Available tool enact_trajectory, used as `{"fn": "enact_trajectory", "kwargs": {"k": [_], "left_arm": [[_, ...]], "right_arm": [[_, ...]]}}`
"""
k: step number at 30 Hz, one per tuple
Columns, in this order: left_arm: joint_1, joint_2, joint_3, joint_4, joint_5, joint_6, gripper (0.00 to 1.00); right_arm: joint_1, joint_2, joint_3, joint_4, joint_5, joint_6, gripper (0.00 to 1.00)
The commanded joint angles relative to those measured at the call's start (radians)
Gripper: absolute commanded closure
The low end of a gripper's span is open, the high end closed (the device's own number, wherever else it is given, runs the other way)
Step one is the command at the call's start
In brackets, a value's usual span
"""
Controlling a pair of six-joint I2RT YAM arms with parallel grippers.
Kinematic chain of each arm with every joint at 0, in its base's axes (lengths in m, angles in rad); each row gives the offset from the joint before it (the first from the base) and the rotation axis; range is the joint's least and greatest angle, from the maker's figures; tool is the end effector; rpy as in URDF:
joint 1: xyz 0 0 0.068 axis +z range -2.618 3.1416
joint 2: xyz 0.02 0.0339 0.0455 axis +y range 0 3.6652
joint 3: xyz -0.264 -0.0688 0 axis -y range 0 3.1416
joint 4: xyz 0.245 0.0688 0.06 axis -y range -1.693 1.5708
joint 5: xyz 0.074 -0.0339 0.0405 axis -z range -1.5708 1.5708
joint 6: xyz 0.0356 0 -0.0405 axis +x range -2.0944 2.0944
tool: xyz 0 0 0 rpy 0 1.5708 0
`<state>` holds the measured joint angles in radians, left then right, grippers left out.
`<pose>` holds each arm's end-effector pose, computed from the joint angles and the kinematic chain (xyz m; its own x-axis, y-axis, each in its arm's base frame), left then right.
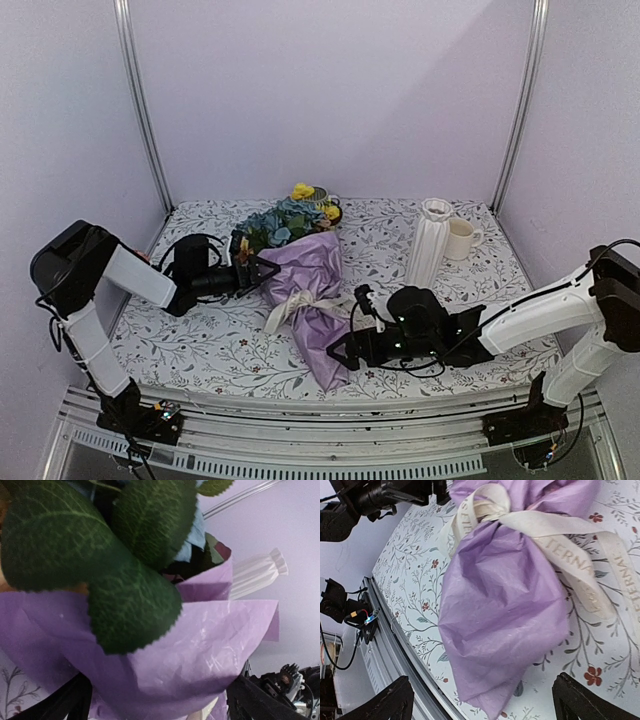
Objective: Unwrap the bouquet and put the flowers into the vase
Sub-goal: Move the tied bouquet to the center of the board, then pick up the ribbon from the tied bouquet.
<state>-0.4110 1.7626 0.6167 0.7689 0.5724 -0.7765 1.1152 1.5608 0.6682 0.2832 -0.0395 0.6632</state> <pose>0.2880 -0.1466 0.1359 -0.7996 -0.2941 -0.5235 0.3324 0.5093 -0.7938 0.1341 0.2769 0.1616 -0.7596 -0.1523 -0.6323 -0.5633 0.6400 0.5226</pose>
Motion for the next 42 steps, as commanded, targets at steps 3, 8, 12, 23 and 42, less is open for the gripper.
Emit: {"fn": "enact_trajectory", "kwargs": {"k": [3, 8, 12, 23, 42], "left_arm": [[0.073, 0.004, -0.012, 0.043, 0.01, -0.032, 0.06], [0.073, -0.137, -0.106, -0.027, -0.02, 0.021, 0.06], [0.063, -0.282, -0.162, -0.158, -0.037, 0.079, 0.06], [-0.144, -0.564, -0.199, -0.534, -0.307, 0.248, 0.13], [-0.45, -0.323, -0.044, -0.764, -0.702, 0.309, 0.2]], "right_arm": [[-0.093, -0.085, -0.065, -0.069, 0.092, 0.049, 0.01], [-0.137, -0.174, -0.096, -0.111, 0.157, 0.039, 0.01], [-0.144, -0.202, -0.088, -0.16, 0.214, -0.017, 0.0], [-0.147, -0.023, 0.19, -0.589, 0.301, -0.234, 0.17], [-0.146, -0.05, 0.142, -0.599, 0.253, -0.176, 0.16]]}}
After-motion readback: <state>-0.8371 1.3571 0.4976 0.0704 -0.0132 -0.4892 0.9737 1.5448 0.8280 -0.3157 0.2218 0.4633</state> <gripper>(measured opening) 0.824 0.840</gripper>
